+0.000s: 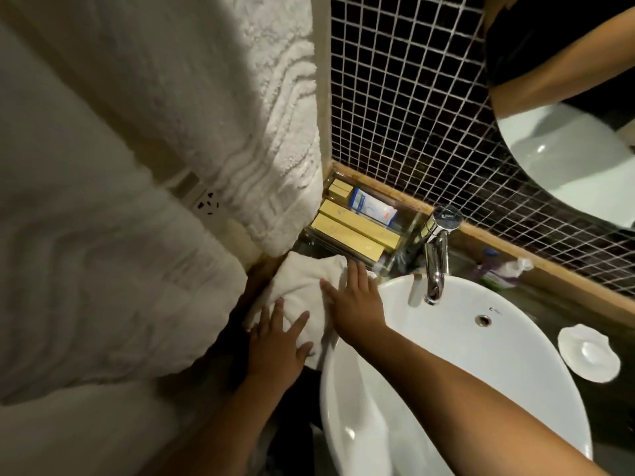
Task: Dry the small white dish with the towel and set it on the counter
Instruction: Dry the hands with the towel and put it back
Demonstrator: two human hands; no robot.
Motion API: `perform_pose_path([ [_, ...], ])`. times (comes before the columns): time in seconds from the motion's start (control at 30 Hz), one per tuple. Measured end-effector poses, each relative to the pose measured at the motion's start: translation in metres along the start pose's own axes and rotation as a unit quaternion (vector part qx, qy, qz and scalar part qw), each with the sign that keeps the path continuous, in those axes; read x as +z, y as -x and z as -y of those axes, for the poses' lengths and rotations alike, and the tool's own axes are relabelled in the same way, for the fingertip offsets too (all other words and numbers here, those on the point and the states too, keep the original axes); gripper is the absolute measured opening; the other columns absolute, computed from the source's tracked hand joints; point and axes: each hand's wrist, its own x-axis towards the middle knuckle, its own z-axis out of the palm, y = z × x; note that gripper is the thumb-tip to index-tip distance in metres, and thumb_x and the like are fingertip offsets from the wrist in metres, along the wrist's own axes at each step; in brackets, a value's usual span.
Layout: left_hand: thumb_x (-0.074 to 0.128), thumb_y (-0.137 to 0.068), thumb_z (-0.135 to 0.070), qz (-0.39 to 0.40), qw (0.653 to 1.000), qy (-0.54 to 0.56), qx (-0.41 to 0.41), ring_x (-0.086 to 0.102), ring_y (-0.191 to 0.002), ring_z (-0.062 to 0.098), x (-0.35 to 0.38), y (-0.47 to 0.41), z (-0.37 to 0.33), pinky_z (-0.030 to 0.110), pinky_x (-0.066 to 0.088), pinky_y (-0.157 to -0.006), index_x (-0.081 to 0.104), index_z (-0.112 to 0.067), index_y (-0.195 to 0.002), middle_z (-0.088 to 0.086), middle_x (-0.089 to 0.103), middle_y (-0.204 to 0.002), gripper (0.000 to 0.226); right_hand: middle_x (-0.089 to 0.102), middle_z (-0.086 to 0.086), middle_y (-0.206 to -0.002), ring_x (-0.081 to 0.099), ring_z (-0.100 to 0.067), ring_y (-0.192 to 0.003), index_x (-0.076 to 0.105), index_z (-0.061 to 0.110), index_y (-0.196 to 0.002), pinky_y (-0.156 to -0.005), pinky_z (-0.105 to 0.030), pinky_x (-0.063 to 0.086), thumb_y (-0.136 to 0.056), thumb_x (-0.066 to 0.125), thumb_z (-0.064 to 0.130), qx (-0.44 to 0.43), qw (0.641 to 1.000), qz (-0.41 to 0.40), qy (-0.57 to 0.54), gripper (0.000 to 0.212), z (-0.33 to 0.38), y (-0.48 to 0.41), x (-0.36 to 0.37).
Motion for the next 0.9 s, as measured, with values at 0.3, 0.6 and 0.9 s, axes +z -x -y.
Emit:
perform_pose_path([
  [0.3, 0.045, -0.090, -0.068, 0.015, 1.000, -0.009, -0.025, -0.004, -0.149, 0.038, 0.002, -0.004, -0.012, 0.057, 0.023, -0.117, 0.013, -0.049, -0.149, 0.010, -0.010, -0.163, 0.070, 0.058, -0.017, -0.126, 0.053, -0.035, -0.116, 0.051, 0.022, -0.127, -0.102, -0.049, 0.043, -0.097, 0.044, 0.054, 0.091, 0.990, 0.002, -0.110, 0.045, 0.000, -0.032, -0.012],
  [0.6, 0.054, -0.081, -0.071, -0.024, 0.999, 0.035, -0.003, 0.000, -0.149, 0.038, 0.007, -0.005, -0.005, 0.059, 0.033, -0.111, -0.002, -0.055, -0.149, 0.010, -0.008, -0.164, 0.089, 0.067, -0.011, -0.113, 0.065, -0.032, -0.105, 0.051, 0.018, -0.128, -0.094, -0.050, 0.055, -0.096, 0.057, 0.029, 0.150, 0.942, 0.027, -0.300, 0.034, 0.005, -0.031, -0.025],
  [0.9, 0.052, -0.087, -0.063, -0.078, 0.995, -0.050, 0.029, -0.006, -0.151, 0.036, -0.016, -0.011, -0.012, 0.064, 0.017, -0.114, 0.018, -0.043, -0.152, 0.006, -0.013, -0.166, 0.075, 0.040, -0.012, -0.155, 0.035, -0.033, -0.141, 0.044, 0.017, -0.145, -0.119, -0.046, 0.026, -0.090, 0.068, 0.036, -0.044, 0.991, -0.084, -0.094, 0.063, 0.023, -0.023, -0.017],
])
